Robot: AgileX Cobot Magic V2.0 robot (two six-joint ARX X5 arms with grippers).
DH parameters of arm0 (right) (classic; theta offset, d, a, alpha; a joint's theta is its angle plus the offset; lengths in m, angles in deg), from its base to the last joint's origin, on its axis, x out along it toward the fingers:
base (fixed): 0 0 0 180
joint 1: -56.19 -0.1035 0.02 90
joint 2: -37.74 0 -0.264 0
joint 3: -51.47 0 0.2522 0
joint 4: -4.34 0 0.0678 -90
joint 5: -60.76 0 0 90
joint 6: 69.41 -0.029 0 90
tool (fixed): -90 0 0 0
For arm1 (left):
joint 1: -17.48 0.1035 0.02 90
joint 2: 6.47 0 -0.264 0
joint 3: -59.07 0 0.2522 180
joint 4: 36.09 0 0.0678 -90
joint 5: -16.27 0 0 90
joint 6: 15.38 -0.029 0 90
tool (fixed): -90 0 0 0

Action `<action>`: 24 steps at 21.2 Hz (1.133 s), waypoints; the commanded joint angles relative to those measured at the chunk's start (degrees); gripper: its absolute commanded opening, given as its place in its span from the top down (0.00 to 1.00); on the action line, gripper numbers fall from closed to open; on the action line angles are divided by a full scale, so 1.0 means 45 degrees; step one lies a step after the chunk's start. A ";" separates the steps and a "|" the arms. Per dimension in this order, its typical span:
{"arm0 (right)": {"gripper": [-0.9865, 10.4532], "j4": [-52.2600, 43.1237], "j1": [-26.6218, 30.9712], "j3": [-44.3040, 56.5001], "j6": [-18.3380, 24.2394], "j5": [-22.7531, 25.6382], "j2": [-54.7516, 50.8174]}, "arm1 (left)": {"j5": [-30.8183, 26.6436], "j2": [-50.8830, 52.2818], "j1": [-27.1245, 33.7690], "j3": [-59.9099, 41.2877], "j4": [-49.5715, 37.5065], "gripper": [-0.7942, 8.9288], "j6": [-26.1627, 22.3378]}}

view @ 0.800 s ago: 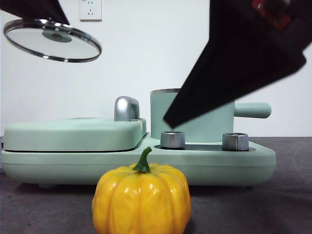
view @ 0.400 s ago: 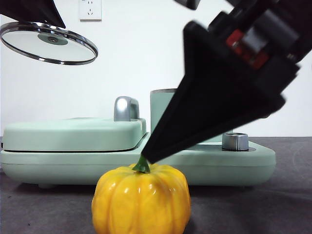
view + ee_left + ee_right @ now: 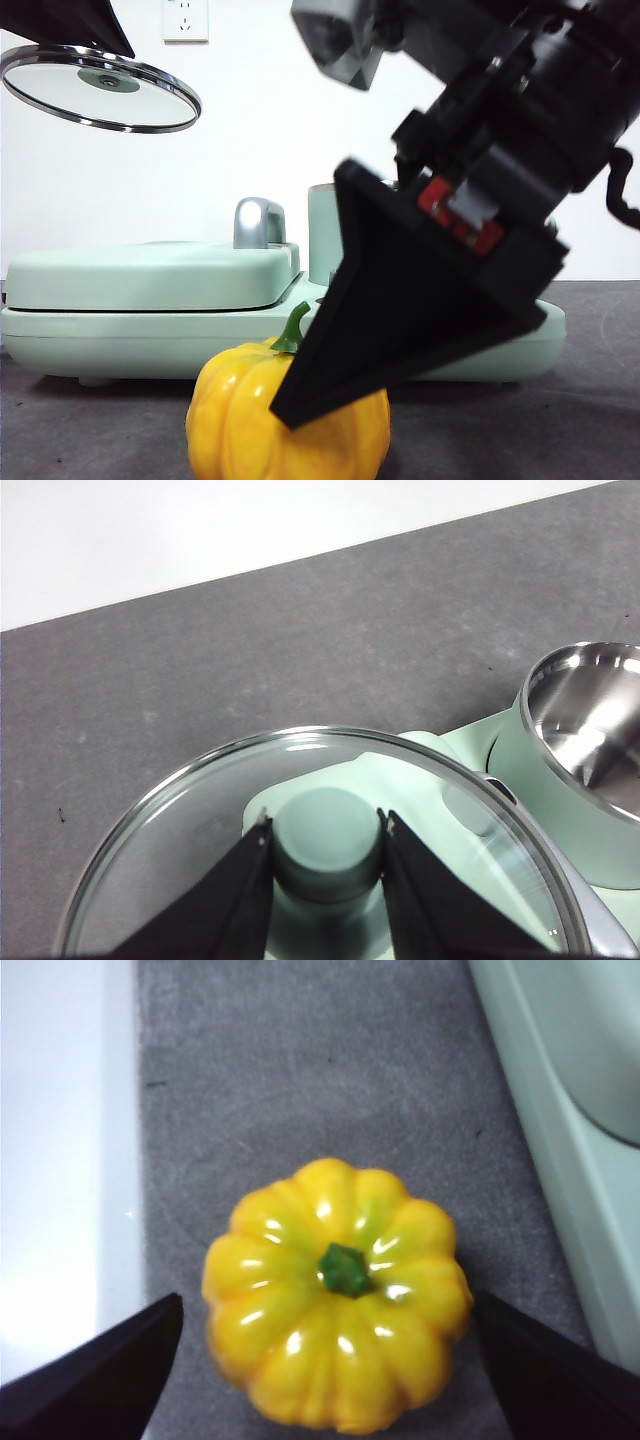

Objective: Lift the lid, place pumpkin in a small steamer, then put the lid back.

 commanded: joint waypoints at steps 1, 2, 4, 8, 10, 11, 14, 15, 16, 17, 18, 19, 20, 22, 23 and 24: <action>0.51 -0.0131 -0.0165 -0.0185 -0.0253 -0.0010 0.0418 | 0.0010 0.0092 -0.0019 0.0194 -0.0398 0.91 -0.0219; 0.53 -0.0121 -0.0165 -0.0185 -0.0447 -0.0019 0.0491 | 0.0010 0.0092 -0.0019 0.0194 -0.0398 0.91 -0.0223; 0.58 -0.0073 -0.0165 -0.0185 -0.0845 -0.0019 0.0495 | 0.0010 0.0092 -0.0019 0.0194 -0.0398 0.91 -0.0223; 0.60 0.0447 -0.0160 -0.0325 -0.1724 -0.0015 0.0471 | 0.0010 0.0092 -0.0019 0.0194 -0.0398 0.91 -0.0223; 0.60 0.1258 -0.0160 -0.0617 -0.2059 -0.0019 0.0466 | 0.0010 0.0092 -0.0019 0.0194 -0.0393 0.91 -0.0223; 0.60 0.1661 -0.0160 -0.0792 -0.2157 -0.0015 0.0466 | 0.0010 0.0092 -0.0019 0.0194 -0.0393 0.91 -0.0223; 0.60 0.3211 -0.0136 -0.1569 -0.2424 -0.0010 0.0413 | 0.0010 0.0092 -0.0019 0.0194 -0.0393 0.91 -0.0228; 0.60 0.3687 -0.0121 -0.1855 -0.2477 -0.0010 0.0398 | 0.0010 0.0092 -0.0019 0.0194 -0.0393 0.91 -0.0228; 0.60 0.4226 -0.0112 -0.2200 -0.2579 0.0044 0.0384 | 0.0010 0.0092 -0.0019 0.0194 -0.0393 0.91 -0.0228; 0.60 0.4779 -0.0097 -0.2574 -0.2749 0.0121 0.0350 | 0.0010 0.0092 -0.0019 0.0194 -0.0393 0.91 -0.0238; 0.60 0.5285 -0.0078 -0.2919 -0.2909 0.0194 0.0340 | 0.0010 0.0092 -0.0019 0.0194 -0.0393 0.91 -0.0248; 0.60 0.5867 -0.0034 -0.3332 -0.3133 0.0316 0.0325 | 0.0010 0.0092 -0.0019 0.0194 -0.0398 0.91 -0.0267; 0.60 0.6470 -0.0015 -0.3774 -0.3347 0.0418 0.0325 | 0.0010 0.0092 -0.0019 0.0194 -0.0393 0.91 -0.0277; 0.60 0.7563 0.0019 -0.4561 -0.3711 0.0665 0.0325 | 0.0010 0.0092 -0.0019 0.0194 -0.0393 0.91 -0.0277; 0.60 0.8189 0.0058 -0.5037 -0.3881 0.0811 0.0325 | 0.0010 0.0092 -0.0019 0.0194 -0.0393 0.91 -0.0277; 0.60 0.8918 0.0121 -0.5586 -0.4061 0.1044 0.0325 | 0.0010 0.0092 -0.0019 0.0194 -0.0393 0.91 -0.0277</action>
